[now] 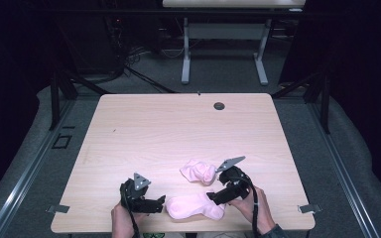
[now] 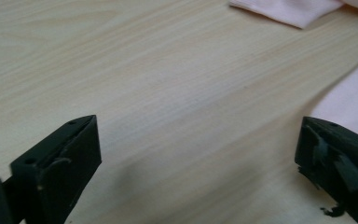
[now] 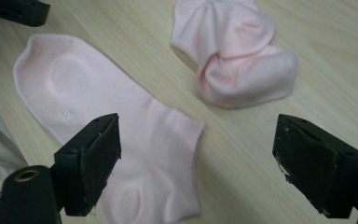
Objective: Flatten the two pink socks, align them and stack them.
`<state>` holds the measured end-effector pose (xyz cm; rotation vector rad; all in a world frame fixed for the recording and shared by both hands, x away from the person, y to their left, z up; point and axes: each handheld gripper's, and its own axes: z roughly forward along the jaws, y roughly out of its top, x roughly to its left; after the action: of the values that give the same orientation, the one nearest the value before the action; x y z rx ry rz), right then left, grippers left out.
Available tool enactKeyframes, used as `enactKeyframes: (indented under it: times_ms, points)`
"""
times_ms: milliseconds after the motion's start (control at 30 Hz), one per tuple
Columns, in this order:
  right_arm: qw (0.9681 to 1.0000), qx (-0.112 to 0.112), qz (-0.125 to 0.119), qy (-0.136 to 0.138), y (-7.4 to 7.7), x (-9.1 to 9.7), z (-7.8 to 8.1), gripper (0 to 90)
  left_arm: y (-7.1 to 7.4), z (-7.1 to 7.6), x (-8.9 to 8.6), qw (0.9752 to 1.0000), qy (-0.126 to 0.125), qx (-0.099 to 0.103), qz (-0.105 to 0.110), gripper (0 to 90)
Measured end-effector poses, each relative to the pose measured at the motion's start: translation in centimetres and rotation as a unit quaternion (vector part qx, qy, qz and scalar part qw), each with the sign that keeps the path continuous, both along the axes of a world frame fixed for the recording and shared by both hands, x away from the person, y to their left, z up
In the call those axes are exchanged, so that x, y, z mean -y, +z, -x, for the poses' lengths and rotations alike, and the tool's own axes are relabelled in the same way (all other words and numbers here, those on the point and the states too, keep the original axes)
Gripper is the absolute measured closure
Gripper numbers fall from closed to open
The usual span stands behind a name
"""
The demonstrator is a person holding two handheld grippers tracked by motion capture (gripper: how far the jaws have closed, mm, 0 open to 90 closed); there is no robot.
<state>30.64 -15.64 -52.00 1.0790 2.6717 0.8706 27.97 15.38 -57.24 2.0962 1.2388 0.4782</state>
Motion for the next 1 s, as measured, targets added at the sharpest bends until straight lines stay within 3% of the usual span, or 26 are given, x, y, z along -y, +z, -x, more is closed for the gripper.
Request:
enactKeyframes:
  times_ms: [33, 167, 300, 467, 533, 633, 667, 833, 1000]
  points:
    - [1.0, -0.005, 0.006, -0.003, 0.2, -0.5, -0.8, 1.8, -0.2, -0.5, -0.3, 1.0, 0.004, 0.0, 0.0, 0.0]
    - [0.9999, -0.007, 0.015, -0.001, 0.4, -1.6, -2.3, 1.7, -0.9, -1.2, -0.8, 0.9999, 0.015, 0.0, -0.003, 0.0]
    - [0.9997, -0.004, 0.024, 0.009, 0.6, -2.6, -3.9, 13.9, -1.5, -1.6, -1.0, 0.9999, 0.016, -0.006, 0.002, 0.0]
    - [0.9992, 0.002, 0.04, 0.008, 0.7, -4.4, -6.1, 24.0, -1.8, -1.7, -0.8, 0.9998, 0.014, 0.009, -0.004, 0.0]
    - [0.9988, -0.008, 0.047, 0.016, 0.5, -5.4, -6.9, 29.4, -2.0, -1.6, -0.9, 0.9997, 0.014, 0.018, 0.0, 0.0]
    - [0.9983, -0.006, 0.056, 0.016, 0.2, -6.5, -7.6, 32.4, -2.0, -1.7, -0.9, 0.9998, 0.012, 0.018, 0.0, 0.0]
    - [0.9965, -0.006, 0.077, 0.031, -0.2, -7.6, -8.2, 39.1, -2.0, -1.7, -0.9, 0.9998, 0.012, 0.018, 0.001, 0.0]
    - [0.9944, -0.021, 0.095, 0.04, -1.2, -9.2, -9.3, 46.0, -2.0, -1.7, -0.9, 0.9998, 0.008, 0.017, 0.0, 0.0]
    - [0.9904, -0.038, 0.124, 0.048, -2.1, -11.0, -10.0, 56.6, -2.0, -1.8, -0.9, 0.9998, 0.007, 0.017, 0.001, 0.0]
